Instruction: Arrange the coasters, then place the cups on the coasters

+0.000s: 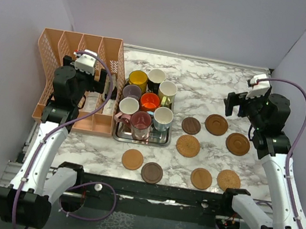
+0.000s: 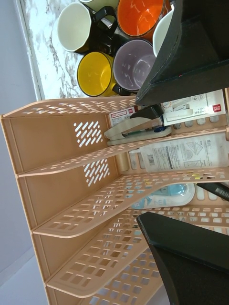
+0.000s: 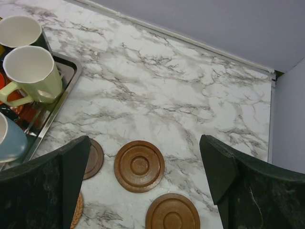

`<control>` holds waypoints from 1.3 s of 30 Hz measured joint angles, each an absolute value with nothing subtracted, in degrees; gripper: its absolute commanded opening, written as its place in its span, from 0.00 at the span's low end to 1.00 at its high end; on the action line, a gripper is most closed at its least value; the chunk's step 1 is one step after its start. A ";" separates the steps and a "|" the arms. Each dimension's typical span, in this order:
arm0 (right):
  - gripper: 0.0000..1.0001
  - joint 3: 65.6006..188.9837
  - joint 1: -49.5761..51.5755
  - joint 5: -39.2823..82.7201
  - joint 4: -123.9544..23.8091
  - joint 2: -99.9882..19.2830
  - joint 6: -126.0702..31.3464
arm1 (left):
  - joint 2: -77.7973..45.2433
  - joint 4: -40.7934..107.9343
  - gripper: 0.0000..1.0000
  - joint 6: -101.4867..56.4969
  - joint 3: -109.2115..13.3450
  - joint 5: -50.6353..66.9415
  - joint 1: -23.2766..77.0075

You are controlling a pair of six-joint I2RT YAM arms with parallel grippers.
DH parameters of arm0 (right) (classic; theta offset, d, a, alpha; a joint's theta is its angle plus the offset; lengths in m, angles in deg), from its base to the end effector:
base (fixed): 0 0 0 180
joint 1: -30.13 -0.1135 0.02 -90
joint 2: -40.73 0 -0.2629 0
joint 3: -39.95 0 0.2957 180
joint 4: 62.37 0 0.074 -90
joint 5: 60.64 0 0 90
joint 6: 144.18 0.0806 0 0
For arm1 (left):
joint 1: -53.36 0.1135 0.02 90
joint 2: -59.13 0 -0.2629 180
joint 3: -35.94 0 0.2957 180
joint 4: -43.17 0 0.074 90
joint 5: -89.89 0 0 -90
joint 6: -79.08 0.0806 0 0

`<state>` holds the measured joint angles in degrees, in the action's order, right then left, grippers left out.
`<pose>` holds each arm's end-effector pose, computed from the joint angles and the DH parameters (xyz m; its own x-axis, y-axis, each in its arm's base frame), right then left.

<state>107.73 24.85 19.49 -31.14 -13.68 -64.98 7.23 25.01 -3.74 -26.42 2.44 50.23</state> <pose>0.2981 0.0414 0.3486 -0.2526 -0.2087 -0.9448 -0.3059 0.9436 -0.1267 0.3010 -0.0201 0.3534 -0.1204 0.1316 -0.9840 0.1145 0.9864 0.1179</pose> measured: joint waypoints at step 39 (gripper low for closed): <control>0.98 104.23 24.83 16.87 -17.30 -22.30 -79.98 | 0.61 19.26 0.99 4.00 -27.58 11.99 49.49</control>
<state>104.23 24.83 16.87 -17.30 -22.30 -79.98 0.61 19.26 4.00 -27.58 11.99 49.49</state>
